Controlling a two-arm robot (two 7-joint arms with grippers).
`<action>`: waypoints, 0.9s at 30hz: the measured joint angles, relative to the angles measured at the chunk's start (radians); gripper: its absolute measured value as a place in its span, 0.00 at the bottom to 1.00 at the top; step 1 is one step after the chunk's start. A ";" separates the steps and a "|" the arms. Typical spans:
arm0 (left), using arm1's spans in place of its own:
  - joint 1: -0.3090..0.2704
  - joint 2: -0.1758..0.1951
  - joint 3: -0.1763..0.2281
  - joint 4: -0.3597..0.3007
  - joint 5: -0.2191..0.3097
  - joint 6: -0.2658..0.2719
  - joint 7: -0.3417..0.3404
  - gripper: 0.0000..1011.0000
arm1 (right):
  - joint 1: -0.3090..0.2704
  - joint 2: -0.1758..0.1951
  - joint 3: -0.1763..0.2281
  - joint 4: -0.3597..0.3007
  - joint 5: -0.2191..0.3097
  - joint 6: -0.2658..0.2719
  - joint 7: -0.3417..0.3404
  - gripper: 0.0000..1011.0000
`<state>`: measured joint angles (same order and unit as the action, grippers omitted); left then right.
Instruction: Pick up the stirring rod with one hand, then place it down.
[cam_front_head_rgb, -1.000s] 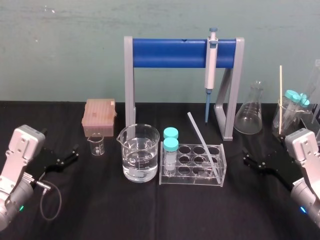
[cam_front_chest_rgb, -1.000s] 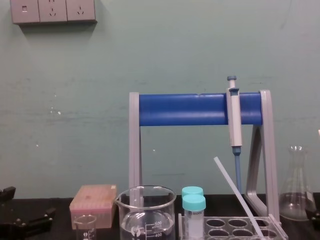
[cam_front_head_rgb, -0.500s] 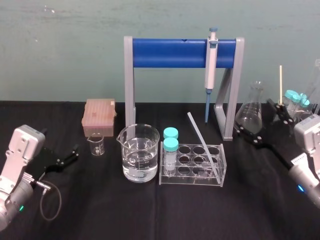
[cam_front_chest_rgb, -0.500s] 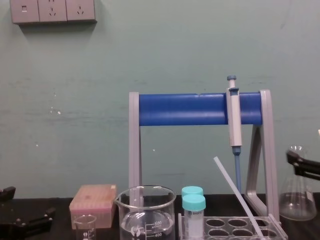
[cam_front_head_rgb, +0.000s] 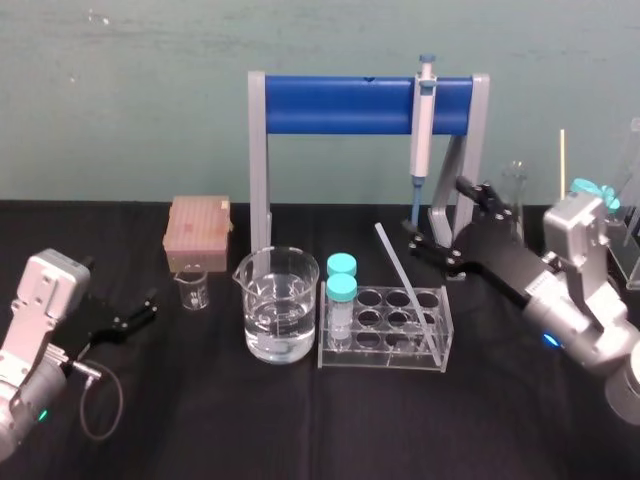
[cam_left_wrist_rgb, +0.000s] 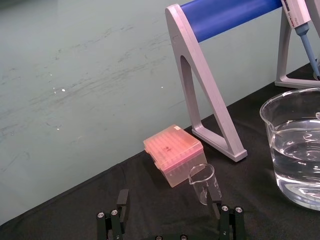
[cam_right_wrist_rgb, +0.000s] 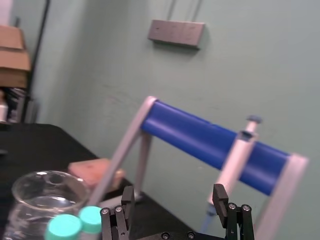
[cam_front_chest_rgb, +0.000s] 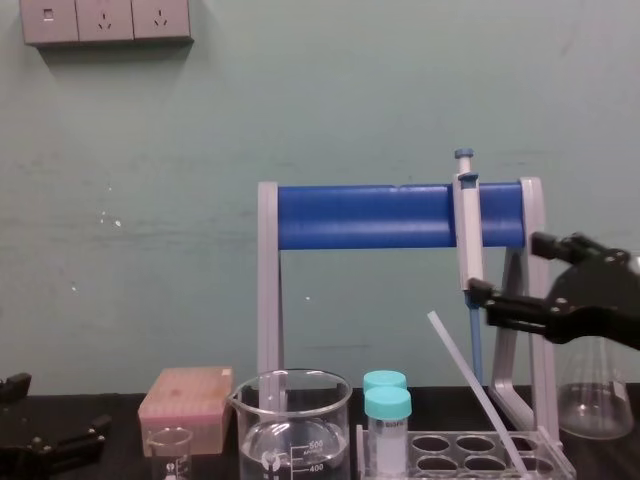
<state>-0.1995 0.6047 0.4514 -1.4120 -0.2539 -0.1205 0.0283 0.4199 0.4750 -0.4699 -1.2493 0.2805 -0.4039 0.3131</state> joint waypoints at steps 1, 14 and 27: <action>0.000 0.000 0.000 0.000 0.000 0.000 0.000 0.99 | 0.014 -0.012 -0.005 0.016 0.019 0.008 0.033 0.99; 0.000 0.000 0.000 0.000 0.000 0.000 0.000 0.99 | 0.040 -0.098 0.007 0.091 0.186 0.161 0.206 0.99; 0.000 0.000 0.000 0.000 0.000 0.000 0.000 0.99 | 0.004 -0.117 0.036 0.102 0.197 0.245 0.208 0.99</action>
<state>-0.1996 0.6047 0.4514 -1.4120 -0.2539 -0.1205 0.0283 0.4236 0.3584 -0.4343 -1.1477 0.4777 -0.1592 0.5215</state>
